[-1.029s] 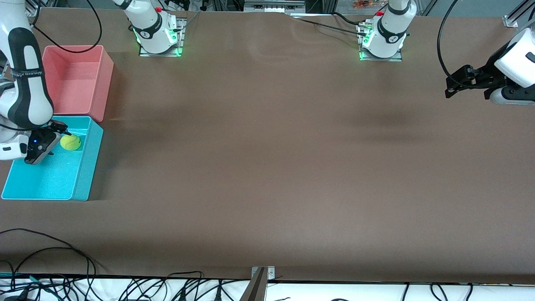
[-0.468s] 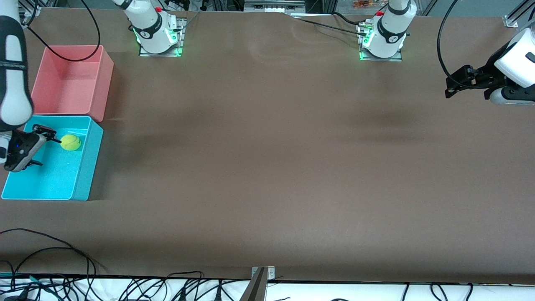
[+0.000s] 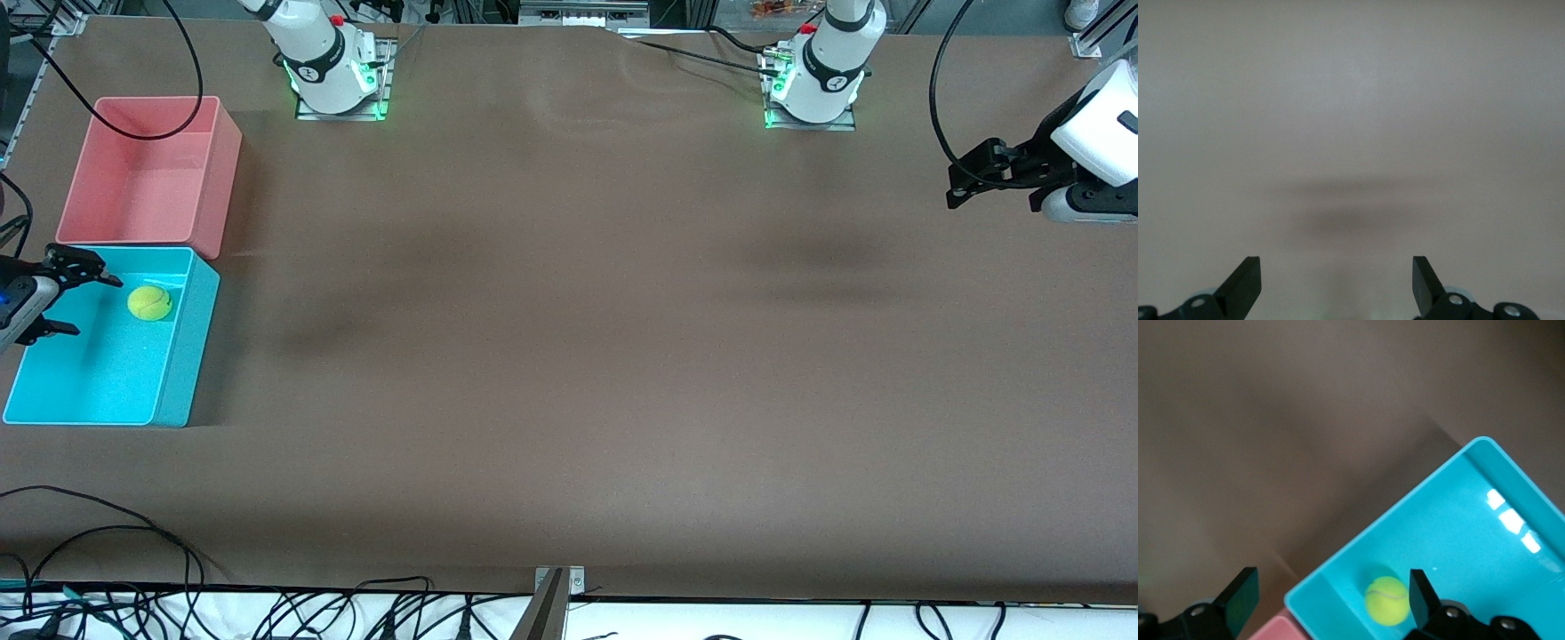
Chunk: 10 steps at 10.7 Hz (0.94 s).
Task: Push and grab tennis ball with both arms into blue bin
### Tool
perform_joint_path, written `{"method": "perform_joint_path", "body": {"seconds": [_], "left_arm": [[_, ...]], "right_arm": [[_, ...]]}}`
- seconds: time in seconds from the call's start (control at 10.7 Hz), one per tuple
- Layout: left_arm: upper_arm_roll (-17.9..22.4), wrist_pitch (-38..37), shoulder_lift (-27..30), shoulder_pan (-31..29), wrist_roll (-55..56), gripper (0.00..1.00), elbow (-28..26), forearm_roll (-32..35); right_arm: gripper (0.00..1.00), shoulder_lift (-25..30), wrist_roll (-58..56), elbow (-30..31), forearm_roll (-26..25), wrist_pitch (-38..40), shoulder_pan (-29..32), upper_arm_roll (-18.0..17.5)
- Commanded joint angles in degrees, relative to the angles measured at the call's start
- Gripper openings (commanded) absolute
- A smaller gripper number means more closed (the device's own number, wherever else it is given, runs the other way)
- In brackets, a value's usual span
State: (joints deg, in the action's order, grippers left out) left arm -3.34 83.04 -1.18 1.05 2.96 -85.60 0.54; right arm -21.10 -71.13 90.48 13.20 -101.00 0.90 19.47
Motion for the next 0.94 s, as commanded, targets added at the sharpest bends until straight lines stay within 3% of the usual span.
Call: {"method": "perform_joint_path", "body": {"seconds": [0.0, 0.37, 0.84], "left_arm": [[-0.26, -1.39, -0.93, 0.36, 0.56, 1.0, 2.11, 1.74], [-0.79, -1.39, -0.93, 0.36, 0.56, 1.0, 2.11, 1.74], [-0.96, -1.3, -0.93, 0.36, 0.56, 1.0, 2.19, 1.74]], "right_arm": [[1.0, 5.79, 16.05, 0.04, 0.78, 9.03, -4.49, 0.21], [1.0, 13.0, 41.45, -0.05, -0.09, 15.48, -11.52, -0.05], [1.0, 16.26, 68.38, -0.13, -14.49, 15.13, -19.79, -0.23]]}}
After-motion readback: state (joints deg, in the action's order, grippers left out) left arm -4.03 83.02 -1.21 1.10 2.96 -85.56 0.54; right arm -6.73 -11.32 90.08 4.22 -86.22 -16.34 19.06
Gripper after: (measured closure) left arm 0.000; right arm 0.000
